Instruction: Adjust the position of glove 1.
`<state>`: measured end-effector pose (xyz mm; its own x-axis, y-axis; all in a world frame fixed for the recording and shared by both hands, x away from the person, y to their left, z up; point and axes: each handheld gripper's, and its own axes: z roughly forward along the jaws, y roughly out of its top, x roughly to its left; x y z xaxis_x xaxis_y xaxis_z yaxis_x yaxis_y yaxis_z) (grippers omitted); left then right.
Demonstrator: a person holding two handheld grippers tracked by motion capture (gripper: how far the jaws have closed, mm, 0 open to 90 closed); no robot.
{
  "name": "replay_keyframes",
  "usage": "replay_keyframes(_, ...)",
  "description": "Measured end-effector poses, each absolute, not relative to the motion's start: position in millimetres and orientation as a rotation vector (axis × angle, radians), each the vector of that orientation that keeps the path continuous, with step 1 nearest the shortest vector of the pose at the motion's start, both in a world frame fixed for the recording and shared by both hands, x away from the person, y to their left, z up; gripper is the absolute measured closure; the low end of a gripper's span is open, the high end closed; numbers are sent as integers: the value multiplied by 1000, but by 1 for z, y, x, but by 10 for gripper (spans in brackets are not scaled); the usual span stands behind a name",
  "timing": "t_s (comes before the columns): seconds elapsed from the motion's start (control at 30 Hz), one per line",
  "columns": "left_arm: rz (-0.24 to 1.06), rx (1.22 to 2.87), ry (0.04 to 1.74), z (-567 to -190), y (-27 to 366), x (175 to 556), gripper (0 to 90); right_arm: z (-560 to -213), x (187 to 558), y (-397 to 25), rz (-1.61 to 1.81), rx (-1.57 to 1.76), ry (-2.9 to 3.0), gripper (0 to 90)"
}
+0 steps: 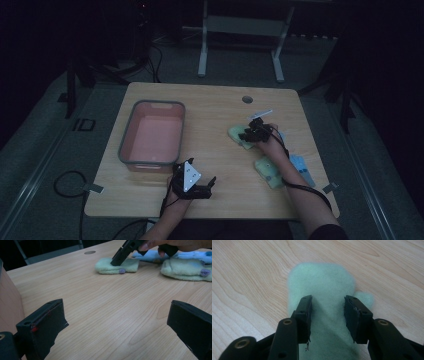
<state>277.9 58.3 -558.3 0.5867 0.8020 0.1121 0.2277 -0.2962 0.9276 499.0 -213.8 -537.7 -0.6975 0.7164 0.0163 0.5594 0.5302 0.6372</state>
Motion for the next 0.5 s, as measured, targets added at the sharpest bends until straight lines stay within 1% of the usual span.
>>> replay_keyframes(0.03,725,1823,839,-558,58,278,18,-538,499,-214,916,1066,2525,597)
replay_keyframes(0.13,726,1825,839,-558,58,278,18,-538,500,-213,915,1070,2535,671)
replay_keyframes(0.2,727,1825,840,-558,58,278,18,-538,500,-212,916,1072,2540,738)
replay_keyframes(0.27,726,1826,840,-558,58,278,18,-537,500,-211,913,1086,2536,780)
replay_keyframes(0.4,724,1823,843,-558,58,278,18,-535,496,-209,921,1177,2492,835)
replay_keyframes(0.5,726,1822,845,-558,58,278,18,-527,488,-203,918,1257,2436,842)
